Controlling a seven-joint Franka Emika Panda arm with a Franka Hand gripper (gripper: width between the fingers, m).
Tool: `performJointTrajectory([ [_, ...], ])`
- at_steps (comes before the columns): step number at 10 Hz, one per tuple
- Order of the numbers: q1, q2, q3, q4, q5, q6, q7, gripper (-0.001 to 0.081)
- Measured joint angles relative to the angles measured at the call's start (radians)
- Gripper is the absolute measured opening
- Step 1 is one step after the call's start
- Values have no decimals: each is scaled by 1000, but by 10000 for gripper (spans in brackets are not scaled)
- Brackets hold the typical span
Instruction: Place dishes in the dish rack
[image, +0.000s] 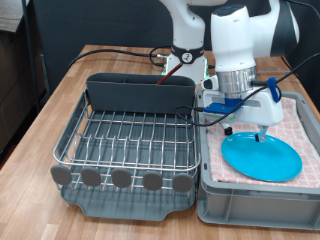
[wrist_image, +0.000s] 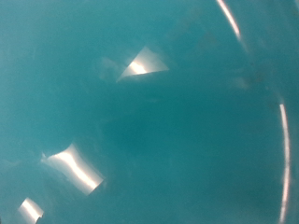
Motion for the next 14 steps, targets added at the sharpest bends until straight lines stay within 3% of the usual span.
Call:
performJointTrajectory([
  [3, -24, 8, 24, 7, 3, 6, -6, 802],
  [4, -30, 10, 30, 8, 4, 7, -7, 696],
  [5, -37, 11, 38, 9, 5, 10, -8, 696],
  [6, -43, 13, 44, 9, 5, 14, -8, 500],
  [7, -48, 17, 50, 9, 5, 21, -8, 500],
  [9, -60, 21, 62, 7, 6, 23, -11, 137],
  [10, -73, 22, 75, 5, 9, 26, -17, 137],
  [11, -82, 23, 87, 3, 9, 32, -20, 38],
  [13, -84, 22, 90, 1, 8, 39, -20, 38],
  [14, -65, 19, 67, 0, -5, 39, -10, 38],
])
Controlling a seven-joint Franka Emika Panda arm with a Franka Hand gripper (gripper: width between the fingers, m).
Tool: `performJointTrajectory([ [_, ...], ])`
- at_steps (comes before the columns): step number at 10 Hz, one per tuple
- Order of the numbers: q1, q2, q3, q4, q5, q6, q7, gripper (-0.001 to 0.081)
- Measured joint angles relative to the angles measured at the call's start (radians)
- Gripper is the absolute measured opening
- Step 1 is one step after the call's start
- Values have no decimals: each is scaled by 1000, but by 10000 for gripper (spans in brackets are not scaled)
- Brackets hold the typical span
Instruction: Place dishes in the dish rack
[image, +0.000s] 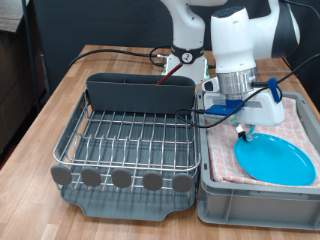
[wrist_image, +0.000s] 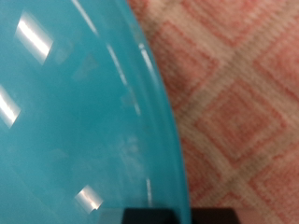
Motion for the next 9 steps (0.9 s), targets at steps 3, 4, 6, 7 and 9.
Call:
performJointTrajectory([
  [3, 101, -30, -112, -5, -77, -25, 72, 38],
  [4, 143, -45, -163, -6, -129, -48, 120, 36],
  [6, 221, -86, -257, -7, -244, -98, 230, 26],
  [7, 250, -105, -295, -7, -305, -122, 287, 26],
  [9, 289, -142, -355, -5, -437, -178, 407, 24],
])
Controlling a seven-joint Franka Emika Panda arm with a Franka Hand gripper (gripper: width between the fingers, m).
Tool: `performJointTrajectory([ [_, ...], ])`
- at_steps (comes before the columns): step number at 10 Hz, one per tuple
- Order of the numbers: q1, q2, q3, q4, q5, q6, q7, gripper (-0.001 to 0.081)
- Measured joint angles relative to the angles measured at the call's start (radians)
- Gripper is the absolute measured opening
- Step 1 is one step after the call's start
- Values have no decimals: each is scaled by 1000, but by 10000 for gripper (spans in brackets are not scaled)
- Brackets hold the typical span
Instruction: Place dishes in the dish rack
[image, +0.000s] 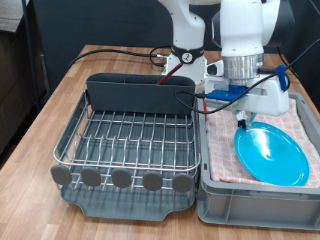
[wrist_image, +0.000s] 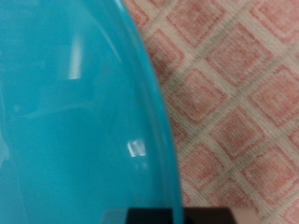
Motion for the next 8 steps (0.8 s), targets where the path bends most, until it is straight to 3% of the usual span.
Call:
performJointTrajectory([
  [5, 17, -108, -66, 16, -329, -202, 276, 19],
  [8, 12, -211, -73, 49, -404, -467, 289, 19],
])
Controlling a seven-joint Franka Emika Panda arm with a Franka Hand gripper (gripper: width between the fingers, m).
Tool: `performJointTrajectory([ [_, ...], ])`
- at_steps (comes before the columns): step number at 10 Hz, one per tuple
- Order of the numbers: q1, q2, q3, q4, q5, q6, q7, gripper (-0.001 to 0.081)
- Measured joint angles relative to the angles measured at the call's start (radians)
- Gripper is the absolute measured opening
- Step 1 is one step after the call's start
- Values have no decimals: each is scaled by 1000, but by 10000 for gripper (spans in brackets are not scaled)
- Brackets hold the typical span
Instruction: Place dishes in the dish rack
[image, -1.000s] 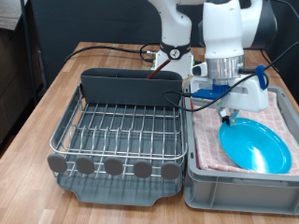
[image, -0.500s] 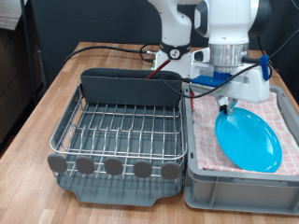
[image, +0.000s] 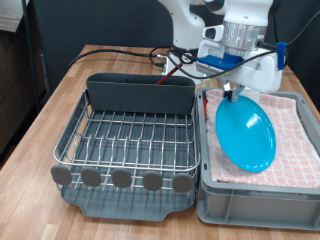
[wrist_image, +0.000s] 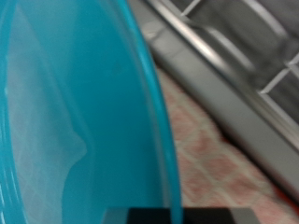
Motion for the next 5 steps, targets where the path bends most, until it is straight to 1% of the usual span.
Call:
performJointTrajectory([
  [1, -1, -30, -2, 21, -19, -95, -18, 19],
  [3, -5, -76, -16, 66, -40, -253, -121, 19],
  [4, -9, -94, -30, 84, -37, -288, -157, 19],
  [5, -10, -106, -38, 88, -35, -304, -175, 19],
])
